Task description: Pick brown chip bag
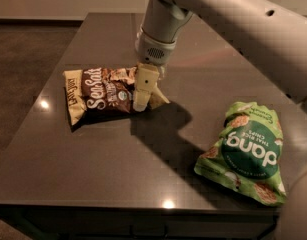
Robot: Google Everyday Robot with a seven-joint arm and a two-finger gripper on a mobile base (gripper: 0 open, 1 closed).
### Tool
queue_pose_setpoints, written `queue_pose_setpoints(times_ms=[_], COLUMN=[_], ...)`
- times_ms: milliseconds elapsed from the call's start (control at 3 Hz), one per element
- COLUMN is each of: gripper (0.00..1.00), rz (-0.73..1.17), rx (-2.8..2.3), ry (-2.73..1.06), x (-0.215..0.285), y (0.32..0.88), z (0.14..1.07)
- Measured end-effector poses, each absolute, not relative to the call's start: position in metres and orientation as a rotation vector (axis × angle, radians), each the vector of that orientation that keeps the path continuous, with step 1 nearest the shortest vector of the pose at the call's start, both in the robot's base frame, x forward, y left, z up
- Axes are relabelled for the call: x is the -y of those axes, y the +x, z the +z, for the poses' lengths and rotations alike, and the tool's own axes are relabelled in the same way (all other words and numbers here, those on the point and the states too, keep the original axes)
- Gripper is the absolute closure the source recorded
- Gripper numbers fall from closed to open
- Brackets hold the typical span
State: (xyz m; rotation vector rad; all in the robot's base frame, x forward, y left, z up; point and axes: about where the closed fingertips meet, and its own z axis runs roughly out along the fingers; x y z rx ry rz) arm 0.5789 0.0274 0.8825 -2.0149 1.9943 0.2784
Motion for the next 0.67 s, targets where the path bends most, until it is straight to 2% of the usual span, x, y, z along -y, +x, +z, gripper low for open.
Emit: queue_pose_setpoints(times_ms=[667], gripper=[0.0], rz=[0.296], rx=[-2.001], ry=[-2.058], x=[-0.054], y=[0.591], z=[0.862])
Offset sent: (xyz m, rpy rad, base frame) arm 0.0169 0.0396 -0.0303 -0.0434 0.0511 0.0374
